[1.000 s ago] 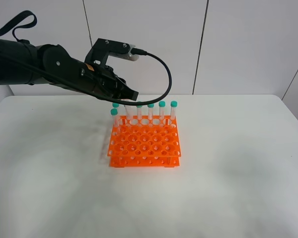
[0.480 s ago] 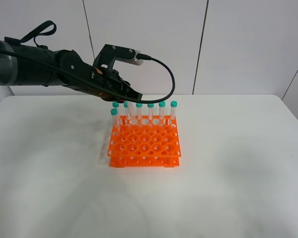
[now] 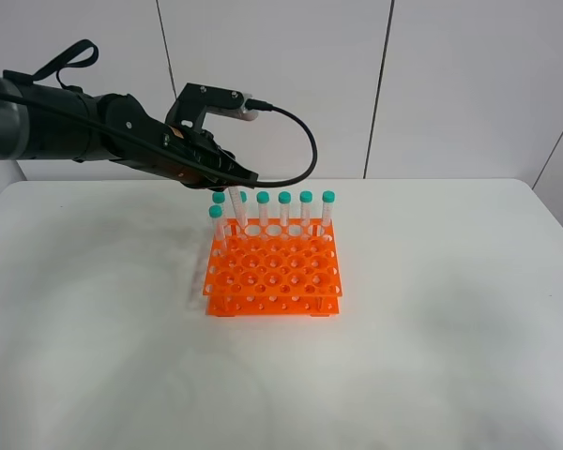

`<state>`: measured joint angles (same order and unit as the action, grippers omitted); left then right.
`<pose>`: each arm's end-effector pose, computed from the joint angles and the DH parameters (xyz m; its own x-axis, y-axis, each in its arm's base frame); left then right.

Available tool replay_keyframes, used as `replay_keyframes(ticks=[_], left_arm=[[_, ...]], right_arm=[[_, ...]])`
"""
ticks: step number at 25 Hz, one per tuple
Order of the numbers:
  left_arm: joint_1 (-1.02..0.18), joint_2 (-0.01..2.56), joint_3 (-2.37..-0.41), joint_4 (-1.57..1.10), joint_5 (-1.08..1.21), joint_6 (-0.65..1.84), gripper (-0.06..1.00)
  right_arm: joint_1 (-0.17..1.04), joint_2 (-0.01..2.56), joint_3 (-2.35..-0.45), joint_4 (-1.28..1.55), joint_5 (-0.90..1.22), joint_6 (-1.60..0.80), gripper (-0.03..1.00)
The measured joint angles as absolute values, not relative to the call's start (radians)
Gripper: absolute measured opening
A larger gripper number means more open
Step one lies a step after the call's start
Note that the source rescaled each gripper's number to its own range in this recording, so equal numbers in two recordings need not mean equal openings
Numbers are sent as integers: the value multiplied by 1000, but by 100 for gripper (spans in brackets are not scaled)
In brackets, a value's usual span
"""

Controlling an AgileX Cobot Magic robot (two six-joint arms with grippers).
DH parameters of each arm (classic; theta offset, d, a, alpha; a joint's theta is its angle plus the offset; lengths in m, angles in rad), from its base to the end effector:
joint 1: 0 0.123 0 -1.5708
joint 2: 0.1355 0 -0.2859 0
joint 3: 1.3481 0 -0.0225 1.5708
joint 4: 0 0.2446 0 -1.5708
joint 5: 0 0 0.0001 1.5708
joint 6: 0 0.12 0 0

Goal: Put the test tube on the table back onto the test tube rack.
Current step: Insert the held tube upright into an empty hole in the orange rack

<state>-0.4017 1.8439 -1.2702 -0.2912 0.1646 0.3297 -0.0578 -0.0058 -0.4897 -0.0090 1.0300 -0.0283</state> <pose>0.3992 -0.1757 0.2188 -0.5344 0.2728 -0.8000 0.4481 0.8940 0.0055 0.0164 -0.0019 0.2614 -0.4337 -0.0079 -0.9010 0.0505 0.9982 -0.0330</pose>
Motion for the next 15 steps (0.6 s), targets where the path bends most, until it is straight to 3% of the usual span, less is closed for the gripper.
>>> replay_keyframes(ticks=[15], left_arm=[[-402, 1877, -1277, -279, 190, 329, 0]], right_arm=[[-58, -6, -490, -9, 1030, -28, 91]])
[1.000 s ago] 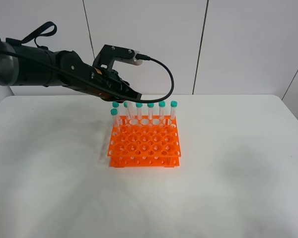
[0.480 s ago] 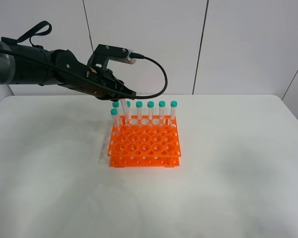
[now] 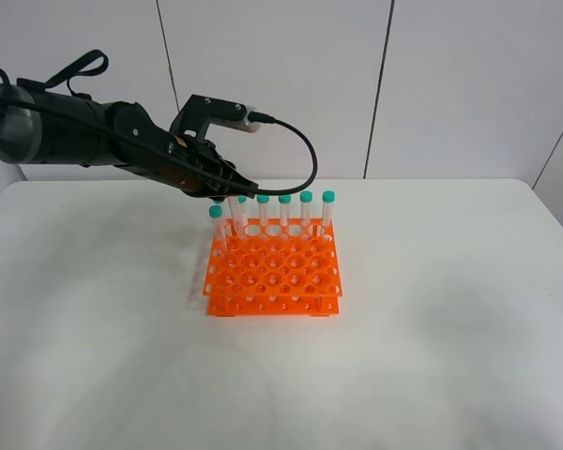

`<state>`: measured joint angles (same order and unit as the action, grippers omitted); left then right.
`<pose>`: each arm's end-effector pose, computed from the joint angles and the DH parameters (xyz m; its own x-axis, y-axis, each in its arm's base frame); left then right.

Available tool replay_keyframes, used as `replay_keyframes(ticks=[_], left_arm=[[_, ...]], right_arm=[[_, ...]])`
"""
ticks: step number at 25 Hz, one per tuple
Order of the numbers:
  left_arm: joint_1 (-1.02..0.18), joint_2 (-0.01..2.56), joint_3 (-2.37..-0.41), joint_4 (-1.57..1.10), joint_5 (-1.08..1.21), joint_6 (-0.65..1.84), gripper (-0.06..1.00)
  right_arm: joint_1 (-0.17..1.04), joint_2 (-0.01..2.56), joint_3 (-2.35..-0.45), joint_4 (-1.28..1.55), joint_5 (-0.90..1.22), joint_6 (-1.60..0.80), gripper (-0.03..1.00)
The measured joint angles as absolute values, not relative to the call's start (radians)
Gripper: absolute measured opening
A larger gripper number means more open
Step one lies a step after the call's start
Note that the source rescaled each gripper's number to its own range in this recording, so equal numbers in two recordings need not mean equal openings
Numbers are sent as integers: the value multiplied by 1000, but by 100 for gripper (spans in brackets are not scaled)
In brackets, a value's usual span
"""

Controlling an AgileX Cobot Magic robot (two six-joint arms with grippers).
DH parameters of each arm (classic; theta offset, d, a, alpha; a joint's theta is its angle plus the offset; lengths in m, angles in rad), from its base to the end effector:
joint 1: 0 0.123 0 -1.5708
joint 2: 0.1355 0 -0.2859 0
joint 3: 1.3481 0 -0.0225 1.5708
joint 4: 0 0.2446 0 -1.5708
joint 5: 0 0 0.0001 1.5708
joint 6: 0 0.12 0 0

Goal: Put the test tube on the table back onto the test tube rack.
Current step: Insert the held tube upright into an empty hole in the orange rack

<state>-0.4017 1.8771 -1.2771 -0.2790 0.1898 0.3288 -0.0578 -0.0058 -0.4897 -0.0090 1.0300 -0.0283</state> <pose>0.4010 -0.1772 0.2042 -0.5655 0.2994 -0.7685 0.4587 0.8886 0.0086 0.0164 -0.0019 0.2614 -0.4337 -0.0079 -0.9010 0.0505 0.9982 -0.0330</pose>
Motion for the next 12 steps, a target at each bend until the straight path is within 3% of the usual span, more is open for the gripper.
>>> replay_keyframes(ticks=[12], left_arm=[[-402, 1888, -1277, -277, 181, 329, 0]], right_arm=[[-58, -6, -490, -9, 1030, -28, 91]])
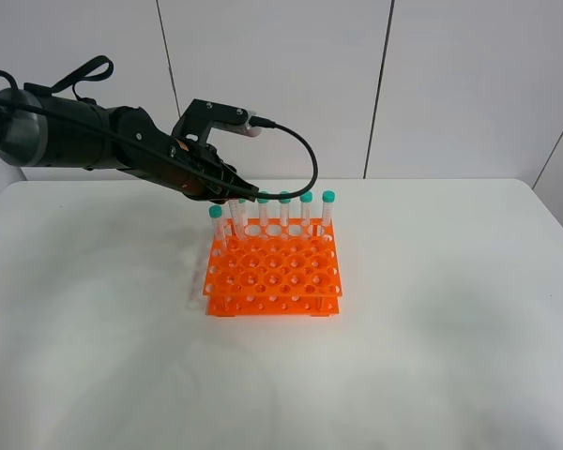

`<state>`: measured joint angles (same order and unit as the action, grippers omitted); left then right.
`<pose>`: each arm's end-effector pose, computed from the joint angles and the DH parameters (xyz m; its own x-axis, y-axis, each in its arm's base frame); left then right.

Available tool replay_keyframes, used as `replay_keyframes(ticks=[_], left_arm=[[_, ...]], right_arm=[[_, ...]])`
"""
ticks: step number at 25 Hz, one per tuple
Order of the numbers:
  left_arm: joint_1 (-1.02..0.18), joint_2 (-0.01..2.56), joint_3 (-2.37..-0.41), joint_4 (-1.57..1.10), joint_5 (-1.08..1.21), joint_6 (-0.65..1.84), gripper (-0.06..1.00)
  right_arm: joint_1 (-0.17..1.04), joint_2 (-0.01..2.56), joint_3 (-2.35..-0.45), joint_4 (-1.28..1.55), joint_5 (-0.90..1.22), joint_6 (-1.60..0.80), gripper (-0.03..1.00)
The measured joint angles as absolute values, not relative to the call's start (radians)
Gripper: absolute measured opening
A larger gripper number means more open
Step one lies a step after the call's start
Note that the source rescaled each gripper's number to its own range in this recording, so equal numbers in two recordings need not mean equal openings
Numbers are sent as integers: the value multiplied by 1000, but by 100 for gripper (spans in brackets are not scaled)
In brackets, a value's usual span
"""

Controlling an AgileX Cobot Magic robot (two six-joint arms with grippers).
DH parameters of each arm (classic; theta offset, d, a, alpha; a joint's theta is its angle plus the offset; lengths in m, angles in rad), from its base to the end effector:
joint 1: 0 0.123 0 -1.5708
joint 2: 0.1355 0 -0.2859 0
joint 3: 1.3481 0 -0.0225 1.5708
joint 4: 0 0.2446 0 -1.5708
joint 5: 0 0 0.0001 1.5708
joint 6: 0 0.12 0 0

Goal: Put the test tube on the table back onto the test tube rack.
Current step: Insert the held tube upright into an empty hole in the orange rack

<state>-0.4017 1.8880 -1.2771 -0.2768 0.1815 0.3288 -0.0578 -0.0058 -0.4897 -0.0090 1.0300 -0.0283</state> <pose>0.4025 -0.1774 0.2001 -0.5670 0.3019 -0.7664 0.4579 0.8889 0.0114 0.0164 -0.0019 0.2614 -0.4337 -0.0079 -0.9010 0.0505 0.9982 -0.0330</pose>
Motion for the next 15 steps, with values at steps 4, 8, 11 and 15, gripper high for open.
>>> replay_keyframes(ticks=[4, 8, 11, 15], left_arm=[[-402, 1888, -1277, -277, 176, 329, 0], [-402, 1899, -1277, -277, 166, 329, 0], [-402, 1914, -1277, -277, 167, 329, 0], [-402, 1914, -1277, -277, 166, 329, 0]], right_arm=[[-58, -6, -490, -9, 1030, -28, 91], [-58, -6, -490, -9, 1030, -28, 91], [-58, -6, -490, -9, 1030, -28, 91], [-58, -6, -490, -9, 1030, -28, 91]])
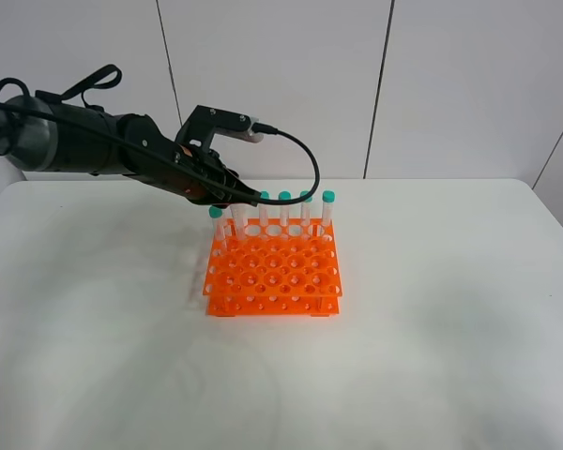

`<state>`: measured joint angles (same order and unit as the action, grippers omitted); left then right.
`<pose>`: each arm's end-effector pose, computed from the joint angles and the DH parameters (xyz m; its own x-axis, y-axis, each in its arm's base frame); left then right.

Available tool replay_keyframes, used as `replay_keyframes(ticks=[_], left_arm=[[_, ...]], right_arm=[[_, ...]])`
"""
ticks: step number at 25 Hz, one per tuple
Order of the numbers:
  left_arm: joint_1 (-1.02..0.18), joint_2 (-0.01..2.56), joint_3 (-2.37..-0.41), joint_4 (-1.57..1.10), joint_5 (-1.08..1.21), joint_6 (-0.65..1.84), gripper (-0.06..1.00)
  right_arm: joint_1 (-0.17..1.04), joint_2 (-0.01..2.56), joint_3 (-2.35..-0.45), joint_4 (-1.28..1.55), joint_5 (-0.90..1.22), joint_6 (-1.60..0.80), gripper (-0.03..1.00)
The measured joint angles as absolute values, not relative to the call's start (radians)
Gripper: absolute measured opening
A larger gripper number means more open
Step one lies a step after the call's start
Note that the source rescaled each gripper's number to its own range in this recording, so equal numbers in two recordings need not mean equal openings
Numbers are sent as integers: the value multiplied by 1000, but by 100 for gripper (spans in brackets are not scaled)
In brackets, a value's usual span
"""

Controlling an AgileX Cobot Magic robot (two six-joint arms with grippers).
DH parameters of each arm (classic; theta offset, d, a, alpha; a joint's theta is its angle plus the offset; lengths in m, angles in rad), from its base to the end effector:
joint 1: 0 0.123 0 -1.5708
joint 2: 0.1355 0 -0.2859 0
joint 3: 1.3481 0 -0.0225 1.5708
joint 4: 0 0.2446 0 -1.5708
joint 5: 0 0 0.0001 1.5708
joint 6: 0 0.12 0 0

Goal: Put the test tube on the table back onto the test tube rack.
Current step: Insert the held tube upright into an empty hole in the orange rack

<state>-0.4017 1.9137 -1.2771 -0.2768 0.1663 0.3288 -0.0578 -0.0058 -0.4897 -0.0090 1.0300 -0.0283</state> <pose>0.4055 -0.1782 0.1901 -0.5752 0.3047 -0.7592 0.4549 0.8905 0.0128 0.0164 -0.0019 0.2614 -0.4337 -0.0079 -0.9010 0.0505 0.9982 -0.0330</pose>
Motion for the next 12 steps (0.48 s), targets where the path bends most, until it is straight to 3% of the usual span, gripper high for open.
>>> replay_keyframes(ticks=[12], left_arm=[[-402, 1963, -1282, -277, 167, 329, 0]], right_arm=[[-58, -6, -490, -9, 1030, -28, 91]])
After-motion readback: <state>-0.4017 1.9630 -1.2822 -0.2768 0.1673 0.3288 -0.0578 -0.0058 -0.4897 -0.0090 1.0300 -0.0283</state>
